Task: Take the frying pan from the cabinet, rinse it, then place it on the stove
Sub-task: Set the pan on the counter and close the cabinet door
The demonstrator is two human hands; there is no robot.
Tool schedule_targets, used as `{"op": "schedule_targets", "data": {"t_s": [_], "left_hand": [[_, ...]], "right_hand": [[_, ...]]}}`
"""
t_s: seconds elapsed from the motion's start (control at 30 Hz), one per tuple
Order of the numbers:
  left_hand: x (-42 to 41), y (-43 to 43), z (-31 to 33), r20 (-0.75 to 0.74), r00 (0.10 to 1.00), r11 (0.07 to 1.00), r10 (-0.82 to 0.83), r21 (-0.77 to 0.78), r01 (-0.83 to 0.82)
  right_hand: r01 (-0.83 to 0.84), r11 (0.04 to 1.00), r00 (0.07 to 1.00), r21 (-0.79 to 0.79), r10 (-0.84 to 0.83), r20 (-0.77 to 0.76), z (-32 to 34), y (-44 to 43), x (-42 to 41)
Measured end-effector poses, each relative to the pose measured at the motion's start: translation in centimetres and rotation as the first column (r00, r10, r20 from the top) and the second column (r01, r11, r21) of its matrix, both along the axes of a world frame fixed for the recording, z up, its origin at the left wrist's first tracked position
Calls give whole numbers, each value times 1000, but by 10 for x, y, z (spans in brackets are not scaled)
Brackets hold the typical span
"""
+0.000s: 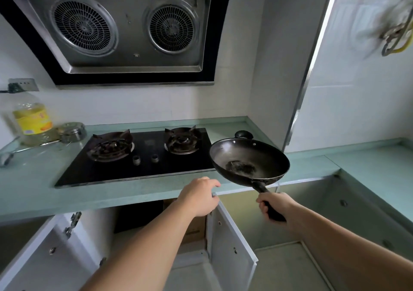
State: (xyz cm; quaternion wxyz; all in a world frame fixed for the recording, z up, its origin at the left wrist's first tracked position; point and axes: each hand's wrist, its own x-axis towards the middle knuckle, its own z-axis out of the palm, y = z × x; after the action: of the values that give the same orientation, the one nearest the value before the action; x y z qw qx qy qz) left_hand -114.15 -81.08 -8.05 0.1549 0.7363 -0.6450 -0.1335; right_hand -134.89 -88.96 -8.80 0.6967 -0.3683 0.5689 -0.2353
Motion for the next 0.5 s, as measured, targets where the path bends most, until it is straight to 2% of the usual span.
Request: {"op": "schedule_targets", "data": {"t_s": [0.23,0.5], "left_hand": [[-9,-86,-16,15,1000,998,21,65,-21],[-36,-203,-28,-8,993,987,122,104,-120]], "right_hand": [[-37,998,999,43,35,33,-24,-97,0],[-142,990,988,19,143,-54,-61,-225,-6]]}}
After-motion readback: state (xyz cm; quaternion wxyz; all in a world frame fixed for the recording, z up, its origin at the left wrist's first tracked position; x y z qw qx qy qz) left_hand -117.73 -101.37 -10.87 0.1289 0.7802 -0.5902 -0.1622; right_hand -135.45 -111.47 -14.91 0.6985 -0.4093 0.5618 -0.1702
